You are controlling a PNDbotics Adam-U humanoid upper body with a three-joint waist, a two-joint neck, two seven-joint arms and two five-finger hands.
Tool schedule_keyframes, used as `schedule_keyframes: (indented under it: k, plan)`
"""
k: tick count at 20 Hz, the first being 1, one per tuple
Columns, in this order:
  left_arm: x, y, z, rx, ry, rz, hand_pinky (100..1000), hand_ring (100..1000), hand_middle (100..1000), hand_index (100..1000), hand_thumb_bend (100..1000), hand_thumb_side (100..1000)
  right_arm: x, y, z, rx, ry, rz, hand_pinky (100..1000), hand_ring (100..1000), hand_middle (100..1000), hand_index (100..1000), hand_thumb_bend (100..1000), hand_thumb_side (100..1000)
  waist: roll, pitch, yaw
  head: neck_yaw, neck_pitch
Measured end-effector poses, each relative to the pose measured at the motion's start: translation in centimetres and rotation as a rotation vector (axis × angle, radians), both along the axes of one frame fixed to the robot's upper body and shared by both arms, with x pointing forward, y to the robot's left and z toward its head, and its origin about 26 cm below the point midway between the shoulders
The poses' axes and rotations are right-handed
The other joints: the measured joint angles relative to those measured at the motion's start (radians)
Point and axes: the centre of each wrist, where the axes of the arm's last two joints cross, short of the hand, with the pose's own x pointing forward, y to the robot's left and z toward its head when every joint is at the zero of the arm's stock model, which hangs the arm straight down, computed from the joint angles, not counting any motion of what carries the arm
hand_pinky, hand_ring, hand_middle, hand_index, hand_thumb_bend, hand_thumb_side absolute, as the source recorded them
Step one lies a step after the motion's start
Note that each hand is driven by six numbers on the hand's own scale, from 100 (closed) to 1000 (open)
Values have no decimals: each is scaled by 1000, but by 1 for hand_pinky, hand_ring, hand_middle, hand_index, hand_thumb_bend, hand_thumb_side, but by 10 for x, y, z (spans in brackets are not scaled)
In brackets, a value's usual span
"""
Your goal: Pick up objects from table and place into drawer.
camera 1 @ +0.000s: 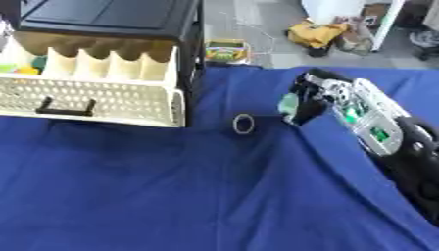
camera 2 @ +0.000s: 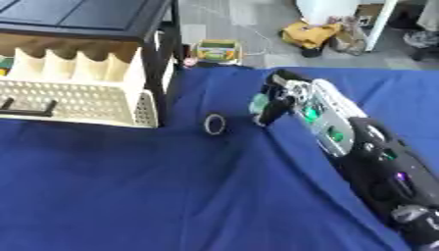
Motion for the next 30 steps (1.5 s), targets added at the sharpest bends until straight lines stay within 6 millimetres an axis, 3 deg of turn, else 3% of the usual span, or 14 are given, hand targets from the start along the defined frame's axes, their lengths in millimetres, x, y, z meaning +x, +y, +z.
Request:
schedule_keyframes:
  k: [8,13,14,15,18,23,27,30]
  plan:
    - [0,0,0,0,2,1,100,100,100,711,100,595,-2,1,6,4,10,2,337,525,514,555,278,148,-2,0,-4,3,0]
    - [0,0,-1,3,6,2,100,100,100,710,100,593,-2,-1,8,20,36,10,324,516,501,513,457,301,-2,0,-6,4,0]
    - [0,0,-1,3,7,2,100,100,100,710,100,593,-3,-1,8,23,38,12,324,516,501,513,457,301,-2,0,-6,4,0]
    - [0,-1,-1,5,7,2,100,100,100,710,100,592,-3,-1,9,24,39,11,322,516,500,511,504,379,-2,0,-6,4,0]
    - [0,-1,-1,6,8,3,100,100,100,710,100,592,-3,-3,10,29,41,5,317,512,496,507,457,345,-2,0,-6,4,0]
    - [1,0,-3,6,12,5,100,100,100,709,100,592,-4,-3,11,32,37,6,305,504,479,489,302,233,1,0,-6,4,0]
    - [1,0,-3,6,14,5,100,100,100,709,100,593,-4,-2,13,33,30,8,294,494,469,480,207,193,1,0,-7,4,0]
    - [1,0,-4,7,15,6,100,100,100,708,100,593,-5,0,17,35,11,11,301,499,478,505,227,198,1,-1,-7,4,0]
